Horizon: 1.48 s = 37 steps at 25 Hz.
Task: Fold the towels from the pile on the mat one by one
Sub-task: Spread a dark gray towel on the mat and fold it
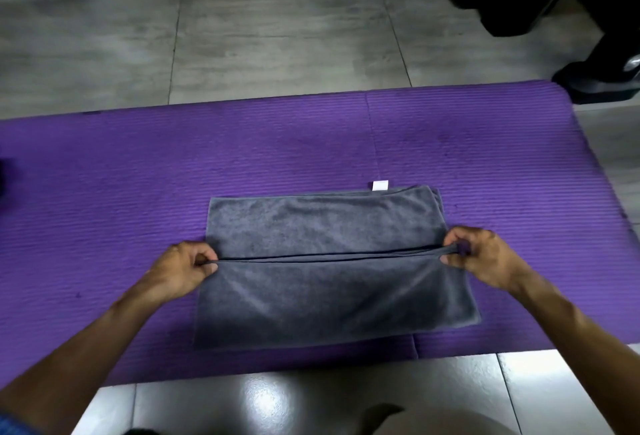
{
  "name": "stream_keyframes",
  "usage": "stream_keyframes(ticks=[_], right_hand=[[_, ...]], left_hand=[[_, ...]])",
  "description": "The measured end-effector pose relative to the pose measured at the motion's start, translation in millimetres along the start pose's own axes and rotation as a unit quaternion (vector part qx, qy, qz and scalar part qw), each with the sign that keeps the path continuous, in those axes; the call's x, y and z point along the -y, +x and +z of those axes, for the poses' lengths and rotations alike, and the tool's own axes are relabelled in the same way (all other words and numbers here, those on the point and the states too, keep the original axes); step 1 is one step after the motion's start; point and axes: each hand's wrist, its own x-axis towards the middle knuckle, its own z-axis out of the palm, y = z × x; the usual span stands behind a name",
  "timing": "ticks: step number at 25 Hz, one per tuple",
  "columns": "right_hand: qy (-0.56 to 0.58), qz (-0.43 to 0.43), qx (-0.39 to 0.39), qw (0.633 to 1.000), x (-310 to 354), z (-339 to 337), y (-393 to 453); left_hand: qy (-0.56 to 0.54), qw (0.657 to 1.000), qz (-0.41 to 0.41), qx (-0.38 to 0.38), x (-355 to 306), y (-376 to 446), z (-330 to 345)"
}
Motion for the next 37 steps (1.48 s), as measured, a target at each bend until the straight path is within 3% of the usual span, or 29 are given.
stream_keyframes(ticks=[3,8,13,19,21,23,25,26,29,32,37], right_hand=[[0.191,0.109,0.018,0.975,14.7,-17.7,0.9],[0.42,0.265,-0.025,0.867,39.0,-16.3,23.8],[0.486,0.267,-0.073,0.829,50.9,-10.9,44.1],[0.502,0.239,-0.16,0.815,56.2,-2.9,75.3],[0.439,0.166,-0.257,0.845,59.9,14.5,74.9],[0.29,0.06,-0.309,0.904,67.0,43.7,63.2],[0.071,-0.03,-0.273,0.959,67.1,79.9,53.9],[-0.044,-0.038,-0.24,0.969,64.1,93.1,52.8],[-0.226,0.023,-0.172,0.959,48.7,107.9,60.7],[-0.263,0.046,-0.153,0.951,39.7,104.5,67.1],[-0.288,0.067,-0.145,0.944,44.5,104.6,68.4]], left_hand=[[-0.168,0.983,-0.068,-0.018,-16.8,0.8,-11.9],[-0.365,0.92,-0.138,-0.048,-50.2,13.6,-25.8],[-0.405,0.893,-0.157,-0.118,-58.4,32.0,-27.9],[-0.373,0.902,-0.155,-0.156,-67.8,58.0,-31.1],[-0.176,0.952,-0.121,-0.221,-64.2,55.5,-18.7],[0.023,0.968,0.028,-0.249,-62.0,45.0,12.4],[0.1,0.969,0.139,-0.177,-64.0,31.2,51.5],[0.134,0.966,0.16,-0.153,-62.0,24.9,68.2],[0.196,0.962,0.115,-0.152,-33.9,14.9,87.6],[0.205,0.962,0.048,-0.175,-33.5,11.9,88.7],[0.227,0.956,0.073,-0.17,-64.5,53.4,83.7]])
